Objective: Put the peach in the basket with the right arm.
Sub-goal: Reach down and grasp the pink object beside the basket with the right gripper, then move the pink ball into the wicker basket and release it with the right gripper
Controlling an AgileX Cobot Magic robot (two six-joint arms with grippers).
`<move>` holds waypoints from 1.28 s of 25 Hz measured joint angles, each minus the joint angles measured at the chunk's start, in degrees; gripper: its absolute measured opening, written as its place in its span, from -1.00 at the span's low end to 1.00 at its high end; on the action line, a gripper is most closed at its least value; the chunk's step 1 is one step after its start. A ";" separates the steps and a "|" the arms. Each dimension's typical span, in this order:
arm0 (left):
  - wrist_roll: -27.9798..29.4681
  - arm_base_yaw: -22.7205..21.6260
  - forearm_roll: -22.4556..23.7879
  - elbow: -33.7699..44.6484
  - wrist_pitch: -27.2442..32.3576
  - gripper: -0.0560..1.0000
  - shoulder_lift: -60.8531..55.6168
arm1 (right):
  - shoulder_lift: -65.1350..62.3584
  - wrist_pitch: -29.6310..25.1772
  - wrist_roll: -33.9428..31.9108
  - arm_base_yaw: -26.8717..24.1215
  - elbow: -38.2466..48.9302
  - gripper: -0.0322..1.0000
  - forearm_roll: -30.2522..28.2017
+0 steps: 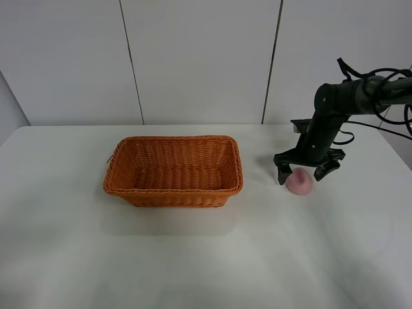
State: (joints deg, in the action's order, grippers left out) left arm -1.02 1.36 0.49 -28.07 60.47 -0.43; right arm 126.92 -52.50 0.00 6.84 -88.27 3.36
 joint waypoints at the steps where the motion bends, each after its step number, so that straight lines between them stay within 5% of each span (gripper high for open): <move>1: 0.00 0.00 0.00 0.00 0.00 0.99 0.00 | 0.31 0.06 0.00 0.00 0.00 0.41 0.00; 7: 0.00 0.00 0.00 0.00 0.00 0.99 0.00 | 0.67 0.40 -0.36 0.00 0.00 0.14 0.00; 12: 0.00 0.00 0.00 0.00 0.00 0.99 0.00 | 0.67 0.34 -1.03 0.00 -0.06 -0.79 0.00; 14: 0.00 0.00 0.00 0.00 0.00 0.99 0.00 | 0.28 -0.15 -1.07 0.00 -0.73 -0.93 -0.17; 25: 0.00 0.00 0.00 0.00 0.00 0.99 0.00 | -5.35 -15.49 -1.07 0.00 -21.76 -0.94 -2.85; 32: 0.00 0.00 0.00 0.00 0.00 0.99 0.00 | -5.78 -17.20 -1.14 0.45 -28.26 -0.94 -3.36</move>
State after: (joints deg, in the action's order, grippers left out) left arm -1.02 1.36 0.49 -28.07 60.47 -0.43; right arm 121.13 -69.70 -1.14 7.29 -116.54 0.00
